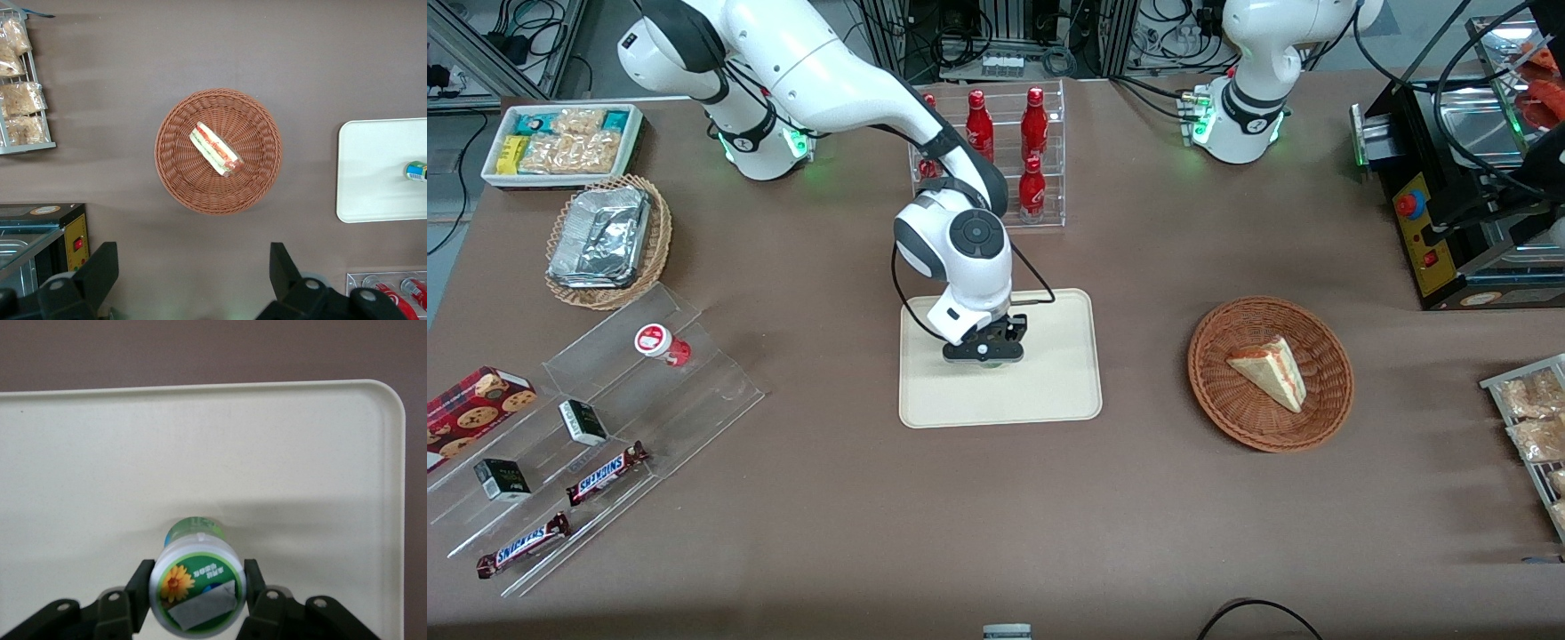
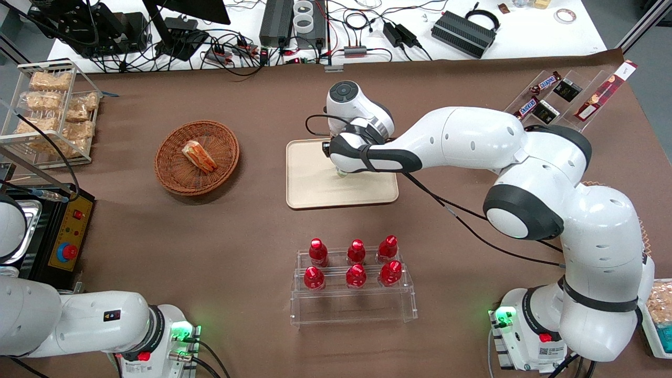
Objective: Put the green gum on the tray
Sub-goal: 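Lower the gum bottle onto the tray and open the right gripper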
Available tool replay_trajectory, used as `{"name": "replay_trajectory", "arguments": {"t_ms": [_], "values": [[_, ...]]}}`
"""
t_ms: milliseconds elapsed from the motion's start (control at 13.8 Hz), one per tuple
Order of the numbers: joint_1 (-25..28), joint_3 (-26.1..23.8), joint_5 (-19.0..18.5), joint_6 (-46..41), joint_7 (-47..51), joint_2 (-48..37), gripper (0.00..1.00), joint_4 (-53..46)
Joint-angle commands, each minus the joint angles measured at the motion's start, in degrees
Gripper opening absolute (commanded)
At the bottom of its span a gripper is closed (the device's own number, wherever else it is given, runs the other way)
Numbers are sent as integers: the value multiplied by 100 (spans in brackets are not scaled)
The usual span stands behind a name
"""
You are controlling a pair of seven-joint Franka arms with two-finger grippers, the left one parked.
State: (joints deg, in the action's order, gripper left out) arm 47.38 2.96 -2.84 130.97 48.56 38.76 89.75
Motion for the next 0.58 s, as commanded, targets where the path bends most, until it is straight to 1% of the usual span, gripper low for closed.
{"name": "replay_trajectory", "arguments": {"t_ms": [0, 72, 217, 289, 434, 507], "values": [[43, 47, -147, -2, 136, 114, 40, -212], [52, 47, -147, -2, 145, 149, 49, -212], [52, 38, -155, -2, 145, 167, 50, -212], [52, 38, -155, -2, 145, 176, 64, -212], [52, 38, -147, 7, 154, 176, 79, -212], [52, 38, -147, 7, 154, 167, 95, -212]]}}
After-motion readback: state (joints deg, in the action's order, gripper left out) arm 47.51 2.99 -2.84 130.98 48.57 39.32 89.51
